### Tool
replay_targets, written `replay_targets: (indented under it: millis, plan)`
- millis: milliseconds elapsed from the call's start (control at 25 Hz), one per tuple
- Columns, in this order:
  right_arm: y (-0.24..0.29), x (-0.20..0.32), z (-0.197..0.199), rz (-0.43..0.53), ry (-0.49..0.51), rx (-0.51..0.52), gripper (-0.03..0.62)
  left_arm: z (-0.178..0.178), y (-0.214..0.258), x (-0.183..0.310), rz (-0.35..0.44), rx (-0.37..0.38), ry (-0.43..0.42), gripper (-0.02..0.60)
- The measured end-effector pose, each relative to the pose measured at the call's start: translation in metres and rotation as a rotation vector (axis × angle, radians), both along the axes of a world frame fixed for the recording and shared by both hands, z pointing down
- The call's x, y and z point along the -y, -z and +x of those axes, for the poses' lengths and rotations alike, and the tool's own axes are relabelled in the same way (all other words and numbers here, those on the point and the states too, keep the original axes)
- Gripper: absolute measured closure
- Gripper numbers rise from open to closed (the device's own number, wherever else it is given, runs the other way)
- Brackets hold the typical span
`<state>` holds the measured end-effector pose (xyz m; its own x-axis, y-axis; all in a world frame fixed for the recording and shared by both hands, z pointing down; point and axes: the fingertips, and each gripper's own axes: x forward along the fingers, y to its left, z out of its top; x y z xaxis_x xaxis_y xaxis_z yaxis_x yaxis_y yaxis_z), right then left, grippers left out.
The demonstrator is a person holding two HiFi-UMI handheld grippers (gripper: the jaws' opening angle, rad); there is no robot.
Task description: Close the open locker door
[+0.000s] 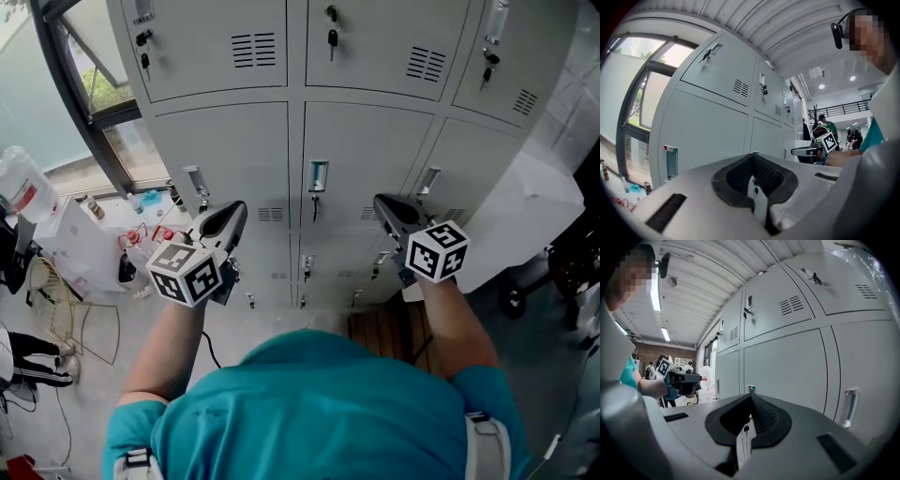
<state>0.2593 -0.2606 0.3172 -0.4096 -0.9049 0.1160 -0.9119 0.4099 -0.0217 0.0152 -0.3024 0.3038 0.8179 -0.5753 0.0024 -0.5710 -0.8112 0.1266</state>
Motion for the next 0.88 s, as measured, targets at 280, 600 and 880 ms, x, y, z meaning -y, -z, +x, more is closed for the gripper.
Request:
replay_targets:
  millis: [280, 600, 880]
  plan:
    - [0.018, -0.005, -0.006, 0.012, 0.002, 0.053, 0.595, -0.005, 0.015, -0.008, 0.021, -0.018, -0.017, 0.578]
    - [0.014, -0.005, -0.013, 0.010, 0.006, 0.026, 0.595, -0.011, 0.013, -0.011, 0.021, -0.020, -0.012, 0.578]
    - [0.012, -0.005, -0.016, 0.004, 0.011, 0.010, 0.595, -0.011, 0.010, -0.011, 0.015, -0.022, -0.015, 0.578]
